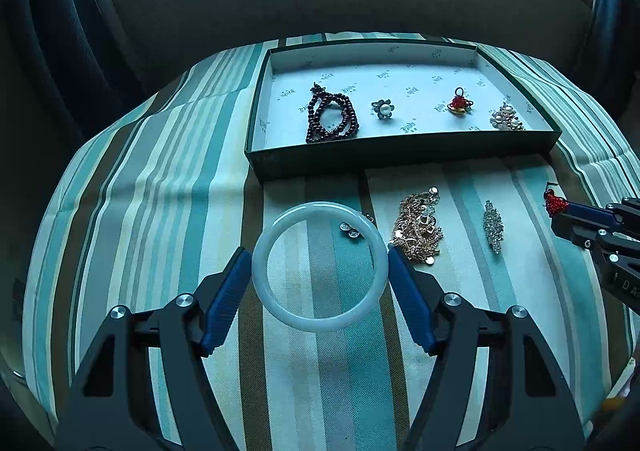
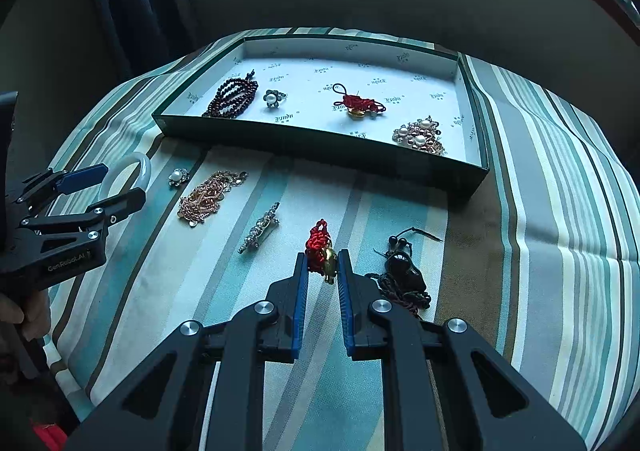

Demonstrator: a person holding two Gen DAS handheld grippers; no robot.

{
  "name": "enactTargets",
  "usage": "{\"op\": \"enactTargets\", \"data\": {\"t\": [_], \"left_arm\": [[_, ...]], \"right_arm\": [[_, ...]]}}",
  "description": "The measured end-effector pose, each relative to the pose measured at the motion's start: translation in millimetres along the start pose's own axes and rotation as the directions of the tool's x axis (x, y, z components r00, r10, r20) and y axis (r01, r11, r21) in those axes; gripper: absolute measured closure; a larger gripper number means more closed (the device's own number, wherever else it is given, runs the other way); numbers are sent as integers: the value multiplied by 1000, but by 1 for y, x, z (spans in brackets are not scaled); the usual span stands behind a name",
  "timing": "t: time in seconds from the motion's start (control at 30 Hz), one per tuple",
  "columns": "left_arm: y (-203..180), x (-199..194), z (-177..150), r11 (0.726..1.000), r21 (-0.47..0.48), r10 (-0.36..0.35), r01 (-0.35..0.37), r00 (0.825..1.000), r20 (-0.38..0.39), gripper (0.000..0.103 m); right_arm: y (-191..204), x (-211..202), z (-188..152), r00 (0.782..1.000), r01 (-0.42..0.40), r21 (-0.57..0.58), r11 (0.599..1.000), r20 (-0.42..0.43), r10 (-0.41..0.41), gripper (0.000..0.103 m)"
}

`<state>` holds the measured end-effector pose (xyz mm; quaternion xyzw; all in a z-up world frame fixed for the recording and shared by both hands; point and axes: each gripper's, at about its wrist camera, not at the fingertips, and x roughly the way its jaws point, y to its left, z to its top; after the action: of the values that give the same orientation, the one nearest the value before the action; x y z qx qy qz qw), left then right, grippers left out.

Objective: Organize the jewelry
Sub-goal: 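Close the left tool on the bangle and carry it and the charm into the tray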

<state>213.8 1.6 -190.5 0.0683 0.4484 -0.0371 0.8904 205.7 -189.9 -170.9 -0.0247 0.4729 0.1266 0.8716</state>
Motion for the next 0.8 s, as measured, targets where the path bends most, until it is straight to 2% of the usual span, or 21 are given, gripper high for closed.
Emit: {"op": "enactTargets", "data": {"t": [0.4, 0.63, 0.8], "left_arm": [[-21, 2, 56, 999, 16, -43, 42, 996, 75, 33], [-35, 25, 97, 999, 14, -49, 48, 994, 102, 33], [-49, 46, 123, 999, 22, -48, 45, 992, 116, 33]], "right_arm": [[-12, -6, 48, 995, 17, -1, 1000, 96, -17, 88], [-31, 9, 84, 989, 45, 14, 999, 140, -47, 88], [-44, 30, 106, 988, 63, 21, 998, 140, -65, 88]]}}
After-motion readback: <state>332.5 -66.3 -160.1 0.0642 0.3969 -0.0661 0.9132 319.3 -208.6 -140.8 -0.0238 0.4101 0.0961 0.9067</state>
